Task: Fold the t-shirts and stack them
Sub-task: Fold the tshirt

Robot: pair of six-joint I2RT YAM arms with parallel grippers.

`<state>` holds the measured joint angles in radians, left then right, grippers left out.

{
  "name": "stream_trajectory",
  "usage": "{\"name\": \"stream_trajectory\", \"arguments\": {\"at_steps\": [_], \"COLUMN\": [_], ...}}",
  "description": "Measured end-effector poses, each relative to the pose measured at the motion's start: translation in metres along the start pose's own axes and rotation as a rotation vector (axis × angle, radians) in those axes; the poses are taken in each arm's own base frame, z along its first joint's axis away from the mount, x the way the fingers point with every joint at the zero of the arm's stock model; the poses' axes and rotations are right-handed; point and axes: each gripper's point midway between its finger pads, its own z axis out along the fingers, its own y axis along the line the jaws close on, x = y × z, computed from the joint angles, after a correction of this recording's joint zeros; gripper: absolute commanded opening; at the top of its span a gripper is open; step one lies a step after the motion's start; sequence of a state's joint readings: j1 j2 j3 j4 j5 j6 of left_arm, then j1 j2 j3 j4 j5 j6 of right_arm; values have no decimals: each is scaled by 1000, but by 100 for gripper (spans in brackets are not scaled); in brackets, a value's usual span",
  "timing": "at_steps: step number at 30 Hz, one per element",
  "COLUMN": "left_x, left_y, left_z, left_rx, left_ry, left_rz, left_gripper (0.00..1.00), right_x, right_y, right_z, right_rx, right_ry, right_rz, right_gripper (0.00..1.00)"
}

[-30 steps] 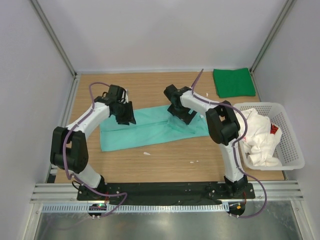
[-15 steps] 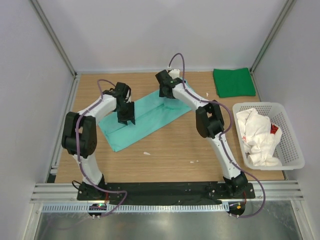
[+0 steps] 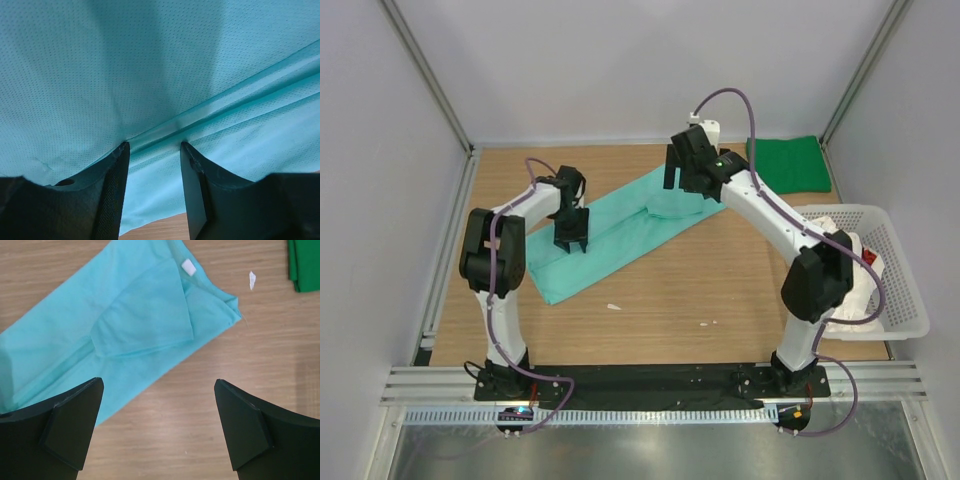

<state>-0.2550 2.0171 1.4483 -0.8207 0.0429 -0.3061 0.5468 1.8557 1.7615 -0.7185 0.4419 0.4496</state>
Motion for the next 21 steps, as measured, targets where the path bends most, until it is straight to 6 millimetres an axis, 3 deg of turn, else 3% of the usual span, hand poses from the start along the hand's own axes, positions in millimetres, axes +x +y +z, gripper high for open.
{"name": "stream_trajectory", "arguments": {"at_steps": [3,7,8,9,14,18,21], "left_x": [3,10,13,16,8,-12,-27], "left_y": [0,-1,0,2,5,5,3], "left_z": [0,-3,-4,-5,-31,-72,-84], "left_rx": [4,8,2,-11,-43,-44,-45], "left_ry": [-4,-18,-16,-15,-97,-223,-274], "left_rz": [-3,-5,-7,-3,-15,-15,-4], "left_gripper": [46,49,69,99,100,100,100], "right_x": [14,39,44,48,53,58,62], "right_y": [-15,-23,-24,-25,-26,-26,-28], "right_z": [-14,-3,-1,1,4,5,4], "right_rx": [-7,4,6,7,-2,-8,-11], "right_ry": [12,75,90,101,115,125,133], "right_rz": [7,-6,-10,-12,-10,-10,-12], "right_gripper": [100,100,100,100,100,100,100]}}
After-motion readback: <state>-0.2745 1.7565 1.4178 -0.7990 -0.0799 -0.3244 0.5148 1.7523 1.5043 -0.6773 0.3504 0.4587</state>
